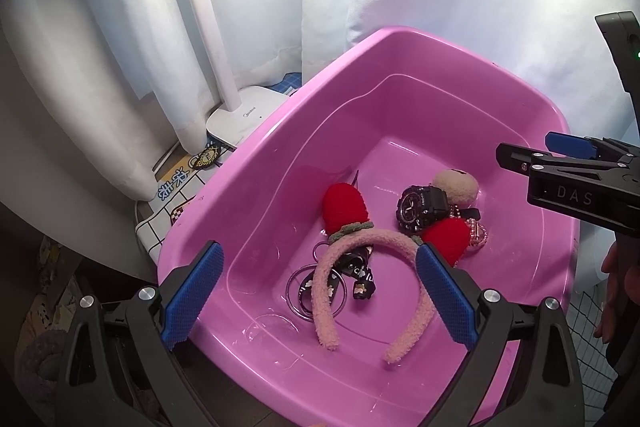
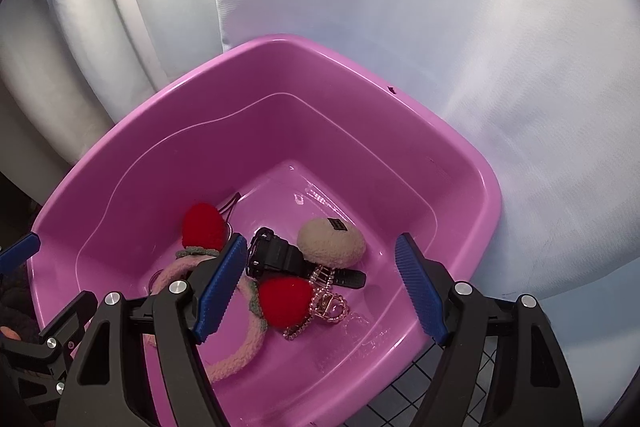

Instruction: Organize jewelry

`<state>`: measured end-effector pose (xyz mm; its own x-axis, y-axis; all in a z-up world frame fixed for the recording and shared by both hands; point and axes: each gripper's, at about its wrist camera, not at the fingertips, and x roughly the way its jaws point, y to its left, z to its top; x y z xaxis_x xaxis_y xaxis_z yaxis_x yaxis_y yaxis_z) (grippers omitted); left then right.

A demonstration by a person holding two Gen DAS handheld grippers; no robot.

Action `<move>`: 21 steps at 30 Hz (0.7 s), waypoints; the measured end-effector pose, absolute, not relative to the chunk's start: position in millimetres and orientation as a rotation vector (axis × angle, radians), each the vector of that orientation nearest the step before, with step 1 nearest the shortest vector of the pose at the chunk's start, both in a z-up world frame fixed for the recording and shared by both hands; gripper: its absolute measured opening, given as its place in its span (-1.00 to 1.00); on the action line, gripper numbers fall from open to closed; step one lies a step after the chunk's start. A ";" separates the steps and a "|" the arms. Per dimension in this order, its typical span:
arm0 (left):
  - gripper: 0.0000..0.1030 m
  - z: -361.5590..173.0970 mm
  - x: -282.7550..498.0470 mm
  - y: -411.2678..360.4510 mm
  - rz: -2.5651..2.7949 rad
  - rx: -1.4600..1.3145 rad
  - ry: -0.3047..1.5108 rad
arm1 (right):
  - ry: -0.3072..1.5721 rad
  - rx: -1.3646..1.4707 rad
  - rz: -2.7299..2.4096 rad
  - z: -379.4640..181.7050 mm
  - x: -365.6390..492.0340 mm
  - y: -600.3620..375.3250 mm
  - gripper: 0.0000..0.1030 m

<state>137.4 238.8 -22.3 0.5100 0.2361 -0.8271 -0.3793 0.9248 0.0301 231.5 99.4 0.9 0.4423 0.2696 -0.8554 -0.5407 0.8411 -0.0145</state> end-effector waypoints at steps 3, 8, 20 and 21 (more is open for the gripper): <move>0.85 -22.6 136.4 238.6 0.368 -0.166 0.970 | 0.991 -0.305 0.511 2.3 230.4 99.6 0.42; 0.85 -23.5 134.9 240.9 0.362 -0.180 0.979 | 0.990 -0.305 0.510 3.4 228.0 99.9 0.42; 0.85 -20.9 129.1 238.5 0.344 -0.171 0.958 | 0.984 -0.305 0.513 8.3 222.2 100.9 0.42; 0.85 -21.1 129.0 238.9 0.343 -0.172 0.960 | 0.984 -0.304 0.513 8.3 222.3 100.8 0.42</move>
